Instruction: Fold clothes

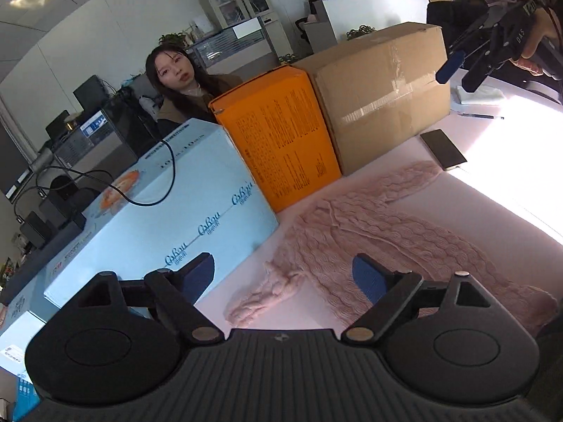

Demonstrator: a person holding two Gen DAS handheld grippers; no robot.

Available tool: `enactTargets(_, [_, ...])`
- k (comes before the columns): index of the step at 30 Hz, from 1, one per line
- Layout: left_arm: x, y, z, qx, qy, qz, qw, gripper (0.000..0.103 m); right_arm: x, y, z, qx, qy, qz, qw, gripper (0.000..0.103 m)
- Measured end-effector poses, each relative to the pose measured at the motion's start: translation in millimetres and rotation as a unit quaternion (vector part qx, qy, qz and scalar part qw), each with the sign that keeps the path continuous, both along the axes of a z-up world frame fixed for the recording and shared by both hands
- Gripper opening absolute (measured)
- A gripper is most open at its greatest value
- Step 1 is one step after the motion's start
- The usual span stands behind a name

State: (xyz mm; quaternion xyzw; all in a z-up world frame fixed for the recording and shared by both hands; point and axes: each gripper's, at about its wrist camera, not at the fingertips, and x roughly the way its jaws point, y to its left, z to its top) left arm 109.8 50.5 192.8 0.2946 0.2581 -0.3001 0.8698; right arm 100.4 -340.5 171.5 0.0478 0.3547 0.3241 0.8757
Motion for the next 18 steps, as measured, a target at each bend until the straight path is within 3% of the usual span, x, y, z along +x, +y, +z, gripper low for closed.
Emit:
enactTargets(4, [37.1, 11.2, -20.4, -0.027, -0.019, 0.073, 0.9968, 0.085, 15.6, -2.6, 4.1, -0.025, -0.054, -0.041, 0.997, 0.079])
enactTargets(8, [76.7, 21.0, -68.7, -0.049, -0.041, 0.172, 0.9831, 0.085, 24.7, -9.8, -18.3, -0.045, -0.105, -0.11, 0.987, 0.079])
enactTargets(11, [110.5, 32.2, -117.4, -0.088, -0.023, 0.252, 0.9635, 0.085, 43.8, -20.9, -55.1, -0.026, -0.095, -0.159, 0.982, 0.082])
enactTargets(15, [161.9, 44.4, -187.3, -0.123, 0.064, 0.335, 0.9321, 0.08, 65.8, -15.1, -124.2, 0.019, -0.025, -0.192, 0.981, 0.082])
enactTargets(18, [182.5, 50.7, -226.1, -0.172, 0.1, 0.335, 0.9211, 0.075, 80.7, 1.0, -173.5, 0.044, 0.02, -0.191, 0.98, 0.082])
